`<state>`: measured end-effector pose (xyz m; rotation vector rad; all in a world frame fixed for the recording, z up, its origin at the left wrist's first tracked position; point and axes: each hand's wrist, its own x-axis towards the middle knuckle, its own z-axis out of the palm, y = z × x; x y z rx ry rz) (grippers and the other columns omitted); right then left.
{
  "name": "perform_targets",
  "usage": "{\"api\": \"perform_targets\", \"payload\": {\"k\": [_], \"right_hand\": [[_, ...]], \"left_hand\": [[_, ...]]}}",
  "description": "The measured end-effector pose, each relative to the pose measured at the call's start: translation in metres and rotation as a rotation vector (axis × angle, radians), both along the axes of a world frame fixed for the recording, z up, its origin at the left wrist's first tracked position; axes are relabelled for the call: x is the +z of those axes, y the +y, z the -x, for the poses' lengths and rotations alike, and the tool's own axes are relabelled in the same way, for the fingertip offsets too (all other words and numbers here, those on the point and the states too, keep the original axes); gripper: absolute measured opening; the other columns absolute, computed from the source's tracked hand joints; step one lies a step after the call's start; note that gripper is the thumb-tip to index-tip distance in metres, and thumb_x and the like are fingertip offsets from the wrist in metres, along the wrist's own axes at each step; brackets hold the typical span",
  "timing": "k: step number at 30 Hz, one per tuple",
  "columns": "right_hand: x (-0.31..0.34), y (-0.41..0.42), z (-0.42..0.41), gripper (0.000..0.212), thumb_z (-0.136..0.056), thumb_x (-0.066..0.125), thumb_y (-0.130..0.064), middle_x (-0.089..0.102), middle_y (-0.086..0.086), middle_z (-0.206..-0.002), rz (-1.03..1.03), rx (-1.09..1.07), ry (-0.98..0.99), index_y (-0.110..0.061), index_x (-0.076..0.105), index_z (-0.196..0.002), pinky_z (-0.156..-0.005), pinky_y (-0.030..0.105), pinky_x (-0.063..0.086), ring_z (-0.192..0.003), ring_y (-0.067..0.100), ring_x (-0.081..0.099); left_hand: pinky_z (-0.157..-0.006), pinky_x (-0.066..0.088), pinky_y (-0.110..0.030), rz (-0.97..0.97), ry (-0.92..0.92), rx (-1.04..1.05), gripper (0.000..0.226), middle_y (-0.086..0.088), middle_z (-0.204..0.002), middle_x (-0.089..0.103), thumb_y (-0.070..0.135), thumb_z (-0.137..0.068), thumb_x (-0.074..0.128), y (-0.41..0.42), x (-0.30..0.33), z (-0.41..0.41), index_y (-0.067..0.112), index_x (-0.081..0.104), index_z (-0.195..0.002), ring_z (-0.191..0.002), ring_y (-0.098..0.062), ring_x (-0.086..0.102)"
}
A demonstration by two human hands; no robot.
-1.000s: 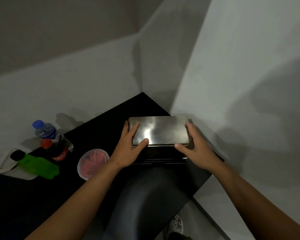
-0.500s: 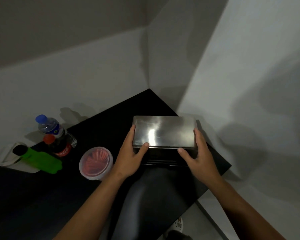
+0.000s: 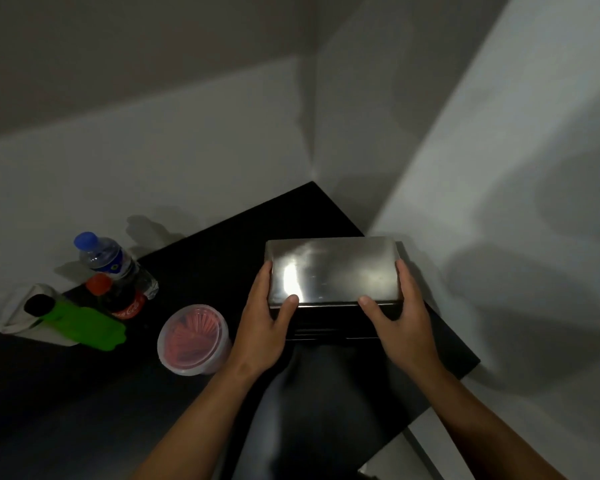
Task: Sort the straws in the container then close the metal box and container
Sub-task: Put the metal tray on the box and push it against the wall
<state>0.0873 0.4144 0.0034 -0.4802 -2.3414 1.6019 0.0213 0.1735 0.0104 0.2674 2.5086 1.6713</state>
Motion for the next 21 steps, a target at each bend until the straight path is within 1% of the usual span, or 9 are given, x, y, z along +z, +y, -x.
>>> {"api": "perform_targets", "payload": {"k": [2, 3, 6, 8, 11, 13, 16, 19, 21], "right_hand": [[0.003, 0.002, 0.012, 0.085, -0.082, 0.077, -0.052, 0.039, -0.047, -0.142, 0.002, 0.029, 0.0, -0.074, 0.022, -0.142, -0.092, -0.002, 0.04, -0.13, -0.023, 0.042], [0.004, 0.003, 0.019, 0.085, -0.082, 0.077, -0.053, 0.041, -0.041, -0.148, 0.0, 0.045, 0.001, -0.07, 0.023, -0.146, -0.097, -0.001, 0.037, -0.134, -0.02, 0.041], [0.002, 0.008, 0.04, 0.09, -0.085, 0.079, -0.048, 0.039, -0.02, -0.161, -0.031, 0.088, 0.004, -0.048, 0.026, -0.158, -0.114, 0.018, 0.034, -0.146, -0.003, 0.038], [0.002, 0.011, 0.056, 0.091, -0.084, 0.079, -0.049, 0.038, -0.018, -0.163, -0.034, 0.117, -0.009, -0.043, 0.026, -0.159, -0.118, 0.025, 0.033, -0.148, 0.0, 0.037], [0.003, 0.013, 0.08, 0.092, -0.084, 0.077, -0.053, 0.034, -0.021, -0.165, -0.055, 0.157, -0.022, -0.043, 0.025, -0.159, -0.115, 0.021, 0.028, -0.147, -0.005, 0.03], [0.003, 0.015, 0.095, 0.093, -0.083, 0.077, -0.056, 0.034, -0.02, -0.165, -0.065, 0.169, -0.021, -0.042, 0.026, -0.16, -0.115, 0.019, 0.026, -0.146, -0.006, 0.03], [0.001, 0.016, 0.115, 0.098, -0.077, 0.074, -0.065, 0.036, -0.017, -0.164, -0.073, 0.175, -0.023, -0.04, 0.026, -0.159, -0.113, 0.019, 0.027, -0.144, -0.006, 0.031], [0.0, 0.016, 0.133, 0.101, -0.075, 0.072, -0.07, 0.041, -0.014, -0.161, -0.09, 0.176, -0.031, -0.036, 0.028, -0.159, -0.111, 0.021, 0.028, -0.141, -0.003, 0.034], [0.001, 0.016, 0.142, 0.097, -0.076, 0.072, -0.068, 0.044, -0.02, -0.153, -0.094, 0.195, -0.022, -0.037, 0.03, -0.158, -0.109, 0.018, 0.03, -0.139, -0.003, 0.038]], "left_hand": [[-0.125, 0.035, -0.04, -0.002, 0.032, 0.032, 0.073, 0.014, -0.163, 0.042, 0.022, -0.104, 0.065, 0.001, 0.0, 0.005, 0.033, 0.025, -0.164, -0.15, -0.004, 0.041], [-0.125, 0.036, -0.037, -0.008, 0.047, 0.041, 0.073, 0.019, -0.16, 0.043, 0.021, -0.104, 0.065, 0.002, 0.0, 0.008, 0.039, 0.026, -0.162, -0.148, 0.001, 0.042], [-0.124, 0.036, -0.035, -0.014, 0.075, 0.073, 0.075, 0.011, -0.161, 0.046, 0.016, -0.103, 0.066, 0.002, -0.001, 0.02, 0.032, 0.028, -0.165, -0.148, -0.006, 0.044], [-0.121, 0.035, -0.022, 0.003, 0.112, 0.103, 0.074, 0.01, -0.162, 0.046, 0.017, -0.102, 0.067, 0.003, 0.0, 0.028, 0.036, 0.03, -0.163, -0.147, -0.003, 0.045], [-0.11, 0.031, -0.002, 0.024, 0.133, 0.144, 0.075, 0.009, -0.159, 0.047, 0.02, -0.102, 0.068, 0.005, 0.004, 0.039, 0.037, 0.028, -0.163, -0.142, 0.0, 0.047], [-0.109, 0.033, -0.003, 0.041, 0.142, 0.166, 0.073, 0.003, -0.157, 0.05, 0.018, -0.101, 0.068, 0.006, 0.005, 0.048, 0.026, 0.03, -0.164, -0.141, -0.008, 0.05], [-0.113, 0.036, -0.013, 0.058, 0.137, 0.204, 0.072, -0.003, -0.156, 0.052, 0.018, -0.101, 0.069, 0.008, 0.008, 0.06, 0.016, 0.032, -0.163, -0.141, -0.015, 0.051], [-0.115, 0.037, -0.021, 0.034, 0.093, 0.235, 0.071, -0.007, -0.155, 0.053, 0.018, -0.101, 0.069, 0.01, 0.011, 0.069, 0.013, 0.034, -0.162, -0.141, -0.018, 0.052], [-0.118, 0.038, -0.026, 0.027, 0.079, 0.244, 0.07, -0.008, -0.155, 0.053, 0.018, -0.101, 0.069, 0.011, 0.012, 0.075, 0.013, 0.034, -0.162, -0.14, -0.019, 0.052]]}}
